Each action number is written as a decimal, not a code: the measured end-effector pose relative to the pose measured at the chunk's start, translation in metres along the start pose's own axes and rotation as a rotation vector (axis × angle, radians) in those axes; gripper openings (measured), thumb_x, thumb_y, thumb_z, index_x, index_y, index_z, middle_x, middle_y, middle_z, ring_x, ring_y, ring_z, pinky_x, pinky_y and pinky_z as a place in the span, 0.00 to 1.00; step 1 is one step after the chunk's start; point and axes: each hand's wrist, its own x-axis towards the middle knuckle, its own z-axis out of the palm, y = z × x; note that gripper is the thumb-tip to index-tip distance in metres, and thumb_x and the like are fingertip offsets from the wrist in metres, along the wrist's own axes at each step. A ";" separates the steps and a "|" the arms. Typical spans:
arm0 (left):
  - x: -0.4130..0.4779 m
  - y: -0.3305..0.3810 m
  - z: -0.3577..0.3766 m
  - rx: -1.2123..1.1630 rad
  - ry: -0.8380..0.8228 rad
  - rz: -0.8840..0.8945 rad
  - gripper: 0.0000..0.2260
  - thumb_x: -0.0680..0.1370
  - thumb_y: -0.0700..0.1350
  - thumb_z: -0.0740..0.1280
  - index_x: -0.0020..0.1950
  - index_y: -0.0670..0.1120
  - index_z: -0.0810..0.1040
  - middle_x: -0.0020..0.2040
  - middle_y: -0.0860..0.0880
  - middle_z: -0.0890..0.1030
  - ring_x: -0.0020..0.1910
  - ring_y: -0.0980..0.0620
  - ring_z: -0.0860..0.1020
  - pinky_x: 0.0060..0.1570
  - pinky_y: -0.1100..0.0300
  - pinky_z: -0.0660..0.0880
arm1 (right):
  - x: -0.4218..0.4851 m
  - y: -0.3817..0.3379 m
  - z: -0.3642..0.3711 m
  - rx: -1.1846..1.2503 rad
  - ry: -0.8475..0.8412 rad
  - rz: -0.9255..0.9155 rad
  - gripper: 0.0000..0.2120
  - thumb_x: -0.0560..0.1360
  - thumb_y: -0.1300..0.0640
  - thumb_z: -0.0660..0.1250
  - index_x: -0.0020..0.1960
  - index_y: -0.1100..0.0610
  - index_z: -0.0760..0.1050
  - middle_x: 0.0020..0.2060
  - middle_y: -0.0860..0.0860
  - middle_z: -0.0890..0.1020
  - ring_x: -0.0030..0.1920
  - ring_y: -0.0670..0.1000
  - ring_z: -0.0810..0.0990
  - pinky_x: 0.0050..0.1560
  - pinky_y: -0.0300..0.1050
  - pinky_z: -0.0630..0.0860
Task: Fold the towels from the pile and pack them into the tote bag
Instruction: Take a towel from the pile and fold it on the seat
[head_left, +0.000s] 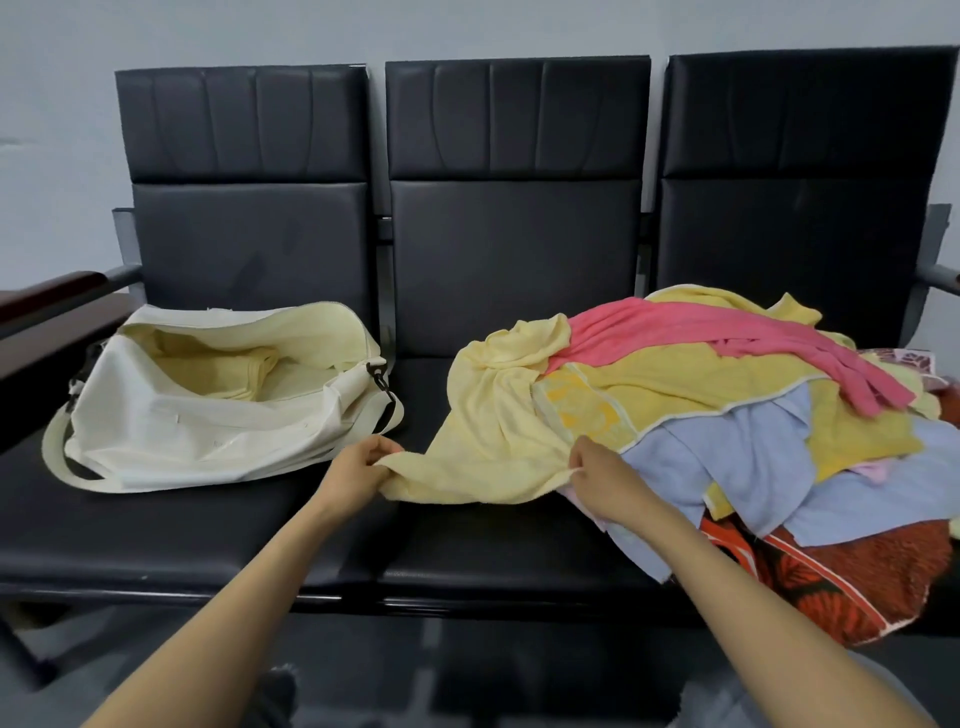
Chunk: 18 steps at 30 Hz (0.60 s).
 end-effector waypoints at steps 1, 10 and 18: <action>-0.004 0.004 -0.004 -0.043 -0.019 0.015 0.12 0.74 0.31 0.62 0.47 0.46 0.78 0.43 0.50 0.83 0.42 0.54 0.80 0.38 0.68 0.74 | -0.001 0.004 -0.010 0.120 0.034 0.021 0.05 0.77 0.65 0.54 0.49 0.58 0.66 0.41 0.49 0.71 0.38 0.48 0.69 0.33 0.40 0.63; -0.029 0.073 -0.051 -0.458 -0.082 0.088 0.07 0.76 0.43 0.70 0.50 0.41 0.81 0.42 0.48 0.83 0.45 0.50 0.80 0.40 0.66 0.78 | -0.021 0.004 -0.105 0.204 0.276 -0.094 0.06 0.78 0.63 0.58 0.52 0.58 0.73 0.52 0.53 0.73 0.51 0.53 0.71 0.41 0.42 0.65; -0.046 0.172 -0.095 -0.488 0.242 0.286 0.06 0.79 0.44 0.65 0.47 0.43 0.79 0.42 0.49 0.80 0.42 0.53 0.77 0.46 0.59 0.77 | -0.048 -0.051 -0.197 -0.040 0.507 -0.254 0.09 0.80 0.62 0.57 0.55 0.61 0.75 0.48 0.54 0.71 0.49 0.56 0.72 0.44 0.44 0.62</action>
